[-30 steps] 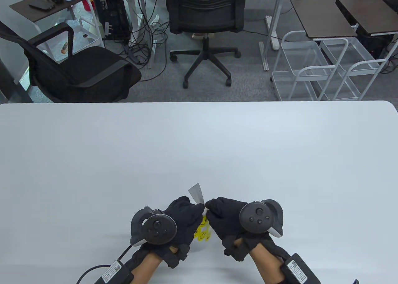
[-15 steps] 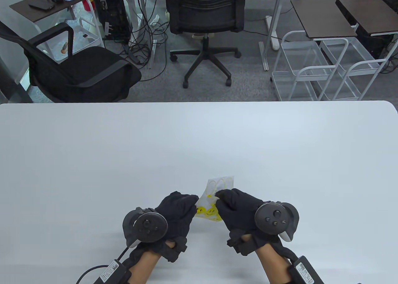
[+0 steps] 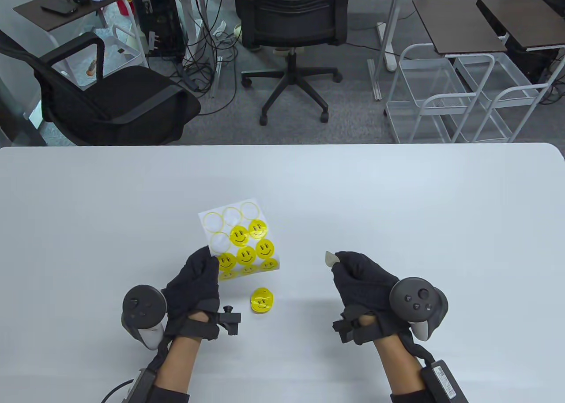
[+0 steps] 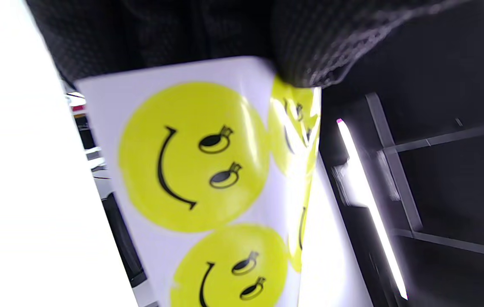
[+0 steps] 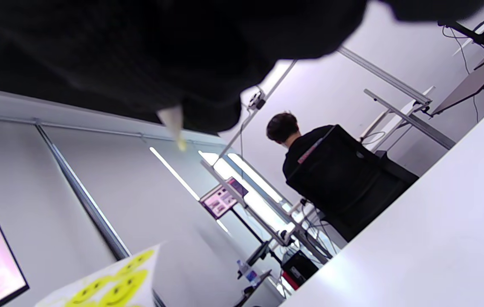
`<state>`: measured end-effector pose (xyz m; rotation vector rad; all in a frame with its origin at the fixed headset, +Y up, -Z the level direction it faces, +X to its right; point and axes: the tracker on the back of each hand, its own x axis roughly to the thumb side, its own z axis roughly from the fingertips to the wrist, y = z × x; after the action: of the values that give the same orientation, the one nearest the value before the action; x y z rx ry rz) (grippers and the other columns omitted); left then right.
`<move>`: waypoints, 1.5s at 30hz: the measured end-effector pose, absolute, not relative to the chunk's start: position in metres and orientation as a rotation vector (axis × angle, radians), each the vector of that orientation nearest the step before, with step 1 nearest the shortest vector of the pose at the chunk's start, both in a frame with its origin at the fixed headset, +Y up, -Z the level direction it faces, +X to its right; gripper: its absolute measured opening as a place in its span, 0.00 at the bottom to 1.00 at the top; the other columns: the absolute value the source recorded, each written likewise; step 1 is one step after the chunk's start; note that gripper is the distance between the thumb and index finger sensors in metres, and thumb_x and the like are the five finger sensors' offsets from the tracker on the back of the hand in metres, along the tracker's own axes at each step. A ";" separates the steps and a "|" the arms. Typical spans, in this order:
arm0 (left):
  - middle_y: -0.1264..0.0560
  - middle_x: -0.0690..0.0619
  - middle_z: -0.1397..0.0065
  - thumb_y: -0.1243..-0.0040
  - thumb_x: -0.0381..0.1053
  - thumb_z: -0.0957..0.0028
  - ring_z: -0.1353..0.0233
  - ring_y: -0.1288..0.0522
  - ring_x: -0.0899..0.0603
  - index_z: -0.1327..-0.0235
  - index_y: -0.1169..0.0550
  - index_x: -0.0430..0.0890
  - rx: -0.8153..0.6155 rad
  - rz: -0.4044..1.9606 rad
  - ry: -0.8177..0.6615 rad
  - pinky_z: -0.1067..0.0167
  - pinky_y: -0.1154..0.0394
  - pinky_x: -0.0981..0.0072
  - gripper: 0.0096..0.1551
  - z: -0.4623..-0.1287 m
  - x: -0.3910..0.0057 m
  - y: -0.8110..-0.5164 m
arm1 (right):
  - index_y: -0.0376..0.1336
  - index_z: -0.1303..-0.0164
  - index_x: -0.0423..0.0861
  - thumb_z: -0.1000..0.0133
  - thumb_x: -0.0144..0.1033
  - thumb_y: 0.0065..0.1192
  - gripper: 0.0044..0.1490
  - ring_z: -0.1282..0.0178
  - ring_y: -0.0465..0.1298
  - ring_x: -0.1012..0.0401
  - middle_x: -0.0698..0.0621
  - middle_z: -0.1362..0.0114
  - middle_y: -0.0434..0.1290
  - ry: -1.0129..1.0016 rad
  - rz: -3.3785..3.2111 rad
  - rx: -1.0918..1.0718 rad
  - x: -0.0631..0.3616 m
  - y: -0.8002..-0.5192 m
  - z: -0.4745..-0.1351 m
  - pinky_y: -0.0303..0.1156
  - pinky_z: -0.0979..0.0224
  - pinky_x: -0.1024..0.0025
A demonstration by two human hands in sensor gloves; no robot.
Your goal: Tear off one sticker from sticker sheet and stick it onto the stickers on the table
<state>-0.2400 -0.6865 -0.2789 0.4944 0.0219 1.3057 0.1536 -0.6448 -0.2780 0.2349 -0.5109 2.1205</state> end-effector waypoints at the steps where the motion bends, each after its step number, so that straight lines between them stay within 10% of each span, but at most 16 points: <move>1: 0.11 0.48 0.49 0.38 0.49 0.48 0.35 0.18 0.36 0.44 0.19 0.40 0.487 1.351 0.059 0.35 0.25 0.39 0.23 -0.280 -0.246 -0.690 | 0.75 0.50 0.38 0.49 0.41 0.72 0.24 0.79 0.77 0.62 0.54 0.68 0.81 -0.506 2.158 0.243 0.148 -0.642 -0.280 0.77 0.74 0.62; 11: 0.12 0.47 0.48 0.39 0.49 0.47 0.35 0.18 0.35 0.43 0.20 0.40 0.500 1.500 0.244 0.35 0.26 0.38 0.23 -0.282 -0.269 -0.704 | 0.75 0.50 0.39 0.49 0.42 0.73 0.24 0.80 0.76 0.64 0.55 0.69 0.81 -0.409 2.617 0.548 0.048 -0.634 -0.294 0.76 0.77 0.65; 23: 0.12 0.48 0.47 0.39 0.49 0.46 0.35 0.19 0.36 0.43 0.20 0.40 0.519 1.583 0.322 0.35 0.26 0.39 0.23 -0.281 -0.281 -0.709 | 0.77 0.52 0.41 0.53 0.42 0.77 0.24 0.80 0.77 0.63 0.54 0.70 0.81 -0.187 3.142 1.028 -0.046 -0.722 -0.302 0.77 0.76 0.64; 35: 0.13 0.49 0.46 0.40 0.50 0.45 0.33 0.19 0.37 0.41 0.21 0.41 0.482 1.594 0.302 0.34 0.26 0.40 0.23 -0.285 -0.280 -0.710 | 0.66 0.32 0.36 0.44 0.37 0.64 0.32 0.68 0.79 0.56 0.48 0.55 0.81 0.502 3.070 0.954 -0.040 -0.726 -0.303 0.78 0.63 0.55; 45: 0.13 0.49 0.46 0.40 0.50 0.45 0.33 0.19 0.37 0.41 0.21 0.41 0.465 1.563 0.266 0.34 0.26 0.39 0.23 -0.286 -0.274 -0.710 | 0.72 0.36 0.43 0.44 0.47 0.63 0.31 0.60 0.84 0.51 0.46 0.50 0.85 0.113 2.876 0.813 0.008 -0.683 -0.301 0.79 0.56 0.49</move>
<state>-0.2742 -0.7097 -0.2859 0.4646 0.2660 1.5633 0.0076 -0.6828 -0.3014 0.8128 0.1133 2.8761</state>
